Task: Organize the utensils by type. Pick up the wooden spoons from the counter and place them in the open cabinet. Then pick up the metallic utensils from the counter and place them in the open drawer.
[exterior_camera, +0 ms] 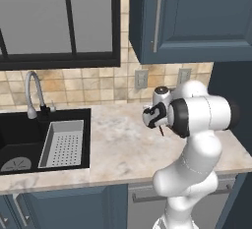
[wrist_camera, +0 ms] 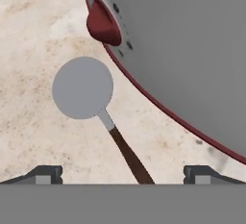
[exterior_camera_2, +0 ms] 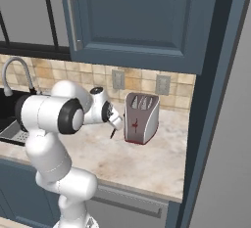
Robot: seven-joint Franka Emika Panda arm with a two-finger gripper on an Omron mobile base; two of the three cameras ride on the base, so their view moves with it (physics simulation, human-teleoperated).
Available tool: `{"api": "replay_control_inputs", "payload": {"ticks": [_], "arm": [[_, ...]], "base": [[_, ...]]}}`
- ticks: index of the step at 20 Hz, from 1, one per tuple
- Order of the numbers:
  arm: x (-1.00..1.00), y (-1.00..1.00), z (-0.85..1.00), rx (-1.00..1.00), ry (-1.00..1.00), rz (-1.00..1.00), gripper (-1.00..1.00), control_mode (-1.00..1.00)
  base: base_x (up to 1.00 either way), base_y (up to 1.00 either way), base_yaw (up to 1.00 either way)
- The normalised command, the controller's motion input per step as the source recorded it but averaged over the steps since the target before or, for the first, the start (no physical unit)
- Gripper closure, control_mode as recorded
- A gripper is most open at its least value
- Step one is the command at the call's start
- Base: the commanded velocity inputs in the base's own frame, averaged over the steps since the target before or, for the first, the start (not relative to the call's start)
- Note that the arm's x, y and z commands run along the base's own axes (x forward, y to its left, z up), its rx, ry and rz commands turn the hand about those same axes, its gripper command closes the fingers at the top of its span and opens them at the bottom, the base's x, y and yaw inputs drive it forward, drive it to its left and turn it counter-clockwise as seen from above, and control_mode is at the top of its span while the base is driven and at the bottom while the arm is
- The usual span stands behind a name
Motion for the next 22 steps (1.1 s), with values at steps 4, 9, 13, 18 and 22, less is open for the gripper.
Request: {"api": "replay_control_inputs", "payload": {"ticks": [4, 9, 13, 18, 22], "arm": [[0.17, 0.00, -0.17, 0.00, 0.00, 0.00, -1.00, -1.00], [0.17, 0.00, -0.17, 0.00, 0.00, 0.00, -1.00, -1.00], [0.17, 0.00, -0.19, 0.00, 0.00, 0.00, -1.00, -1.00], [0.21, 0.00, -0.21, 0.00, 0.00, -0.02, -1.00, -1.00], [0.19, 0.00, -0.25, 0.00, 0.00, -0.03, -1.00, -1.00]], "base": [[0.00, 0.00, 0.00], [0.00, 0.00, 0.00], [0.00, 0.00, 0.00], [0.00, 0.00, 0.00], [0.00, 0.00, 0.00]]}}
